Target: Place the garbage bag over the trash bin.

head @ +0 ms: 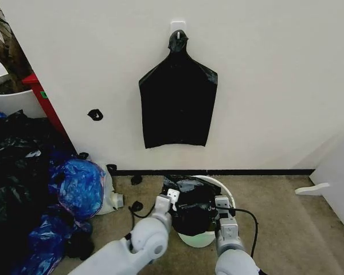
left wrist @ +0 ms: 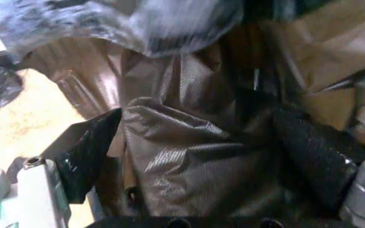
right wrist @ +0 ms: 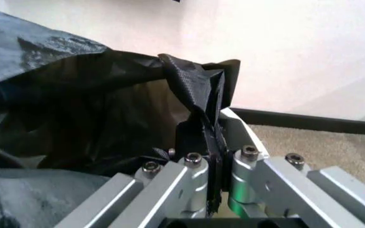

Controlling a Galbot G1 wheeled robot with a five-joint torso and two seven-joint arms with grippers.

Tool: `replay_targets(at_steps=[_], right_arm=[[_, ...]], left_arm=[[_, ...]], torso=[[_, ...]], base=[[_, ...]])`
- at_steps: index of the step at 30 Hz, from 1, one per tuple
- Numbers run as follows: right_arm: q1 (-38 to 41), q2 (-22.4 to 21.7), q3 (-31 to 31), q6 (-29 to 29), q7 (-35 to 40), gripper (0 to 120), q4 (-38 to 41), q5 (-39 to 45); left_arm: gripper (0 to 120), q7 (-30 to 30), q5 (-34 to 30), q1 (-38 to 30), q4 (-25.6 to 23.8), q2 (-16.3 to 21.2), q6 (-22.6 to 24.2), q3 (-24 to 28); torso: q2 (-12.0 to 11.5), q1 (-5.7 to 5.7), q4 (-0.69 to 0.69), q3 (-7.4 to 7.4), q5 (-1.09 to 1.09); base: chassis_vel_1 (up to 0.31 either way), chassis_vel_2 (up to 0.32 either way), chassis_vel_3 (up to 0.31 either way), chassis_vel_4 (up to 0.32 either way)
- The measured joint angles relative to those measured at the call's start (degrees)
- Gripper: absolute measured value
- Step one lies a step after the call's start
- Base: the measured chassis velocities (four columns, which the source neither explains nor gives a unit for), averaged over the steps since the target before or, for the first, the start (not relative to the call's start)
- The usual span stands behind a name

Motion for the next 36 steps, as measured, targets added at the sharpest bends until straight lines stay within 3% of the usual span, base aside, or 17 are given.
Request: replay_targets(at_steps=[2, 9, 20, 27, 33, 36], right_arm=[[-0.02, 0.0, 0.03, 0.0, 0.0, 0, 0.04, 0.01], [-0.19, -0.13, 0.3, 0.04, 0.01, 0, 0.37, 0.0], [-0.42, -0.88, 0.87, 1.07, -0.36, 0, 0.24, -2.51], [-0.01, -2.14, 1.26, 2.0, -1.21, 0, 0.16, -3.43], [0.38, -3.16, 2.39, 3.52, -2.31, 0, 0.28, -3.41], [0.35, -3.92, 2.41, 5.72, -4.01, 0, 0.62, -3.45]], left_arm=[[93, -1.09, -0.43, -0.31, 0.57, -0.77, 0.61, 0.22], [70, -5.49, -3.43, -0.92, 1.03, -2.29, 3.62, 0.36], [27, -7.11, -6.26, -0.41, 0.94, -0.55, 5.38, -3.68], [5, -3.74, -6.61, 1.89, -2.66, 2.89, 4.5, -9.1], [4, 0.93, -5.6, 5.1, -6.38, 6.22, 2.57, -14.26], [3, 6.1, -1.04, 7.09, -7.99, 8.26, 0.04, -15.84]], torso=[[0.0, 0.0, 0.01, 0.0, 0.0], [0.0, 0.0, 0.01, -0.01, 0.0], [0.0, 0.0, 0.01, 0.0, -0.03], [0.0, 0.0, 0.01, 0.0, -0.02], [0.0, 0.0, 0.02, 0.0, -0.02], [0.0, 0.0, 0.02, 0.0, -0.02]], base=[[0.0, 0.0, 0.0, 0.0], [0.0, 0.0, 0.0, 0.0], [0.0, 0.0, 0.0, 0.0], [0.0, 0.0, 0.0, 0.0], [0.0, 0.0, 0.0, 0.0], [0.0, 0.0, 0.0, 0.0]])
